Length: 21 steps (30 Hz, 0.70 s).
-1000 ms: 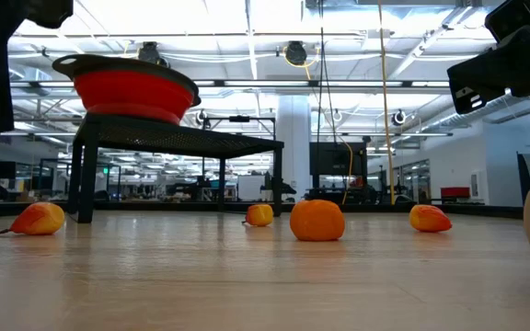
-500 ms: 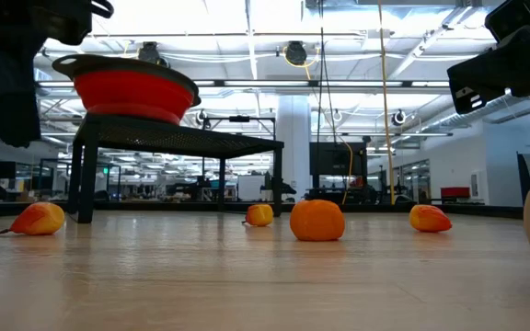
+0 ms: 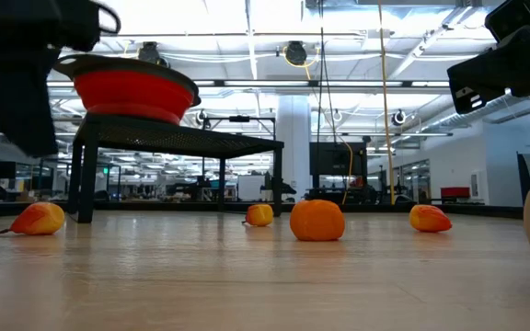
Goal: Pick & Place Fruit
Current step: Put the peach into the red strainer bowl on the shelf
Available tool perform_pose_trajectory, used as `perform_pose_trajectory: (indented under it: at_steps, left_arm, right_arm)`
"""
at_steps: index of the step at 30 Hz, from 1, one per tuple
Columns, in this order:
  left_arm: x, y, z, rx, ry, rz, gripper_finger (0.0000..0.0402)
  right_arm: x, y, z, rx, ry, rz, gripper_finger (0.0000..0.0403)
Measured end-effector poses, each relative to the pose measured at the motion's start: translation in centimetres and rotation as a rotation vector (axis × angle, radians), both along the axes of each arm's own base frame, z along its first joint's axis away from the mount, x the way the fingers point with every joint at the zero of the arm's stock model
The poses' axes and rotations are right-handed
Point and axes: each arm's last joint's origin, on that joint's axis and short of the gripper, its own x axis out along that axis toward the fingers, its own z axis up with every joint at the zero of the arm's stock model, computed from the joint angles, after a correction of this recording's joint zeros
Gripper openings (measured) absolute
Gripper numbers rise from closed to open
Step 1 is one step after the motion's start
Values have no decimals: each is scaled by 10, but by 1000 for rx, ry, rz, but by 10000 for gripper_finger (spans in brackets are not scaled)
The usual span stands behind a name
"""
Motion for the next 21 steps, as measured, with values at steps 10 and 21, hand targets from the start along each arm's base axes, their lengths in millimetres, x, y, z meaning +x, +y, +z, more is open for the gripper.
perform_pose_trajectory:
  at_steps: [10,21]
  left_arm:
    - [-7,5,-17,25,18,-13,266]
    - [-12,9,-37,47,36,-163,269]
  right_arm:
    - [0,0,0,0,0,0,0]
    - [0,0,0,0,0,0,0]
